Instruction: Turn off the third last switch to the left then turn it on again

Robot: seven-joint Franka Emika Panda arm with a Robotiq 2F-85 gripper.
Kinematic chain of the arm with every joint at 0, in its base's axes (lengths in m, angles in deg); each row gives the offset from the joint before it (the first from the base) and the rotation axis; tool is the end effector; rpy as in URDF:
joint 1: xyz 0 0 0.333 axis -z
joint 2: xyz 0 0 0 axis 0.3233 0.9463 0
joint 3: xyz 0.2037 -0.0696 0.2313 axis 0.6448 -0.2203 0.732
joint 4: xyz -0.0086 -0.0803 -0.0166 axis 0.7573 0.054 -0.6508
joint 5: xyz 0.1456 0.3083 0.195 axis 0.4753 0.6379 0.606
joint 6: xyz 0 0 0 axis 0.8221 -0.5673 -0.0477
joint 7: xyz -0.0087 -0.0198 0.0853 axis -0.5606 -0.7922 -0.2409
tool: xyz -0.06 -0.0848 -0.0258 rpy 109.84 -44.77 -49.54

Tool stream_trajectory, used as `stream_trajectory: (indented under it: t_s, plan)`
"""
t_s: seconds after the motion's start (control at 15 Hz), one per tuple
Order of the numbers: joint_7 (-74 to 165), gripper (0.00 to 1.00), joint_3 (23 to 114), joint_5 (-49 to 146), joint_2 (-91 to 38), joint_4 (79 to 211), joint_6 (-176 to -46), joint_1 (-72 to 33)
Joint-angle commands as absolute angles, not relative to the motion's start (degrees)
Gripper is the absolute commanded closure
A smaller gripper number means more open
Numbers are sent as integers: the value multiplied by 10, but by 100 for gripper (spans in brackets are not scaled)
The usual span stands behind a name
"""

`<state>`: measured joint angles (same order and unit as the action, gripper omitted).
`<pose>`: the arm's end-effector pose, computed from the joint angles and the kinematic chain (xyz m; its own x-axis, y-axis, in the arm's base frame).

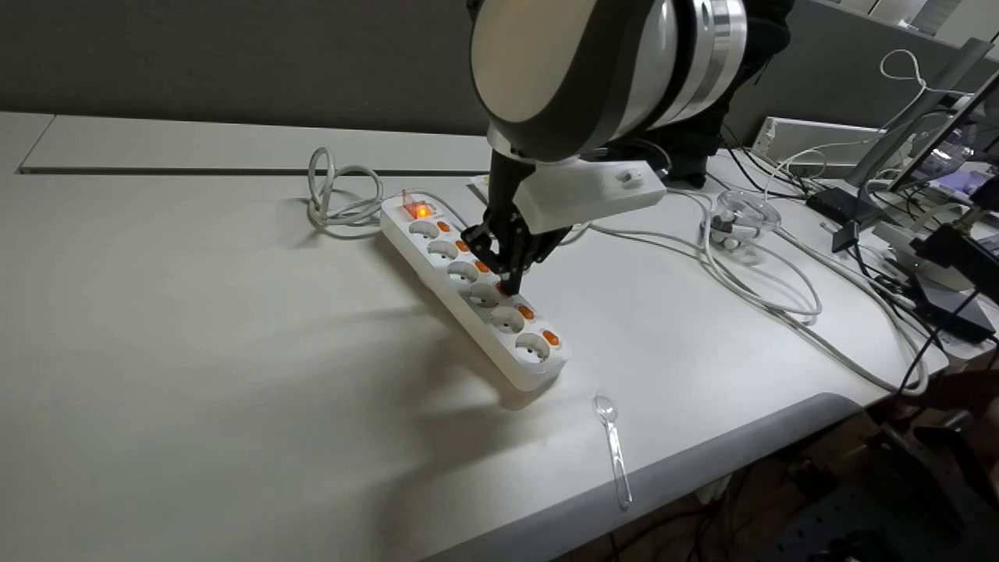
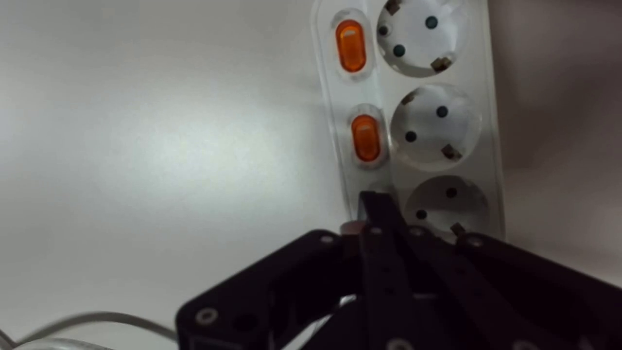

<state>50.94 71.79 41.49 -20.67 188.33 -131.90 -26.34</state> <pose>0.4937 0.0617 0.1568 0.9948 0.0930 -0.0426 0.0962 -0.9922 0.0796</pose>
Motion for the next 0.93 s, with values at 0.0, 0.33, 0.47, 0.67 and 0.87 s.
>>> stream_trajectory:
  t_s: [0.0,0.33,0.47,0.67,0.87]
  plan:
    - [550,100,691,389,-153,1866,-1369,-296]
    - [598,100,657,393,-127,1871,-1456,-333]
    - [570,100,685,430,-128,1877,-1446,-313]
    - [503,100,749,508,-141,1882,-1430,-254]
    - [434,100,793,563,-152,1884,-1420,-206]
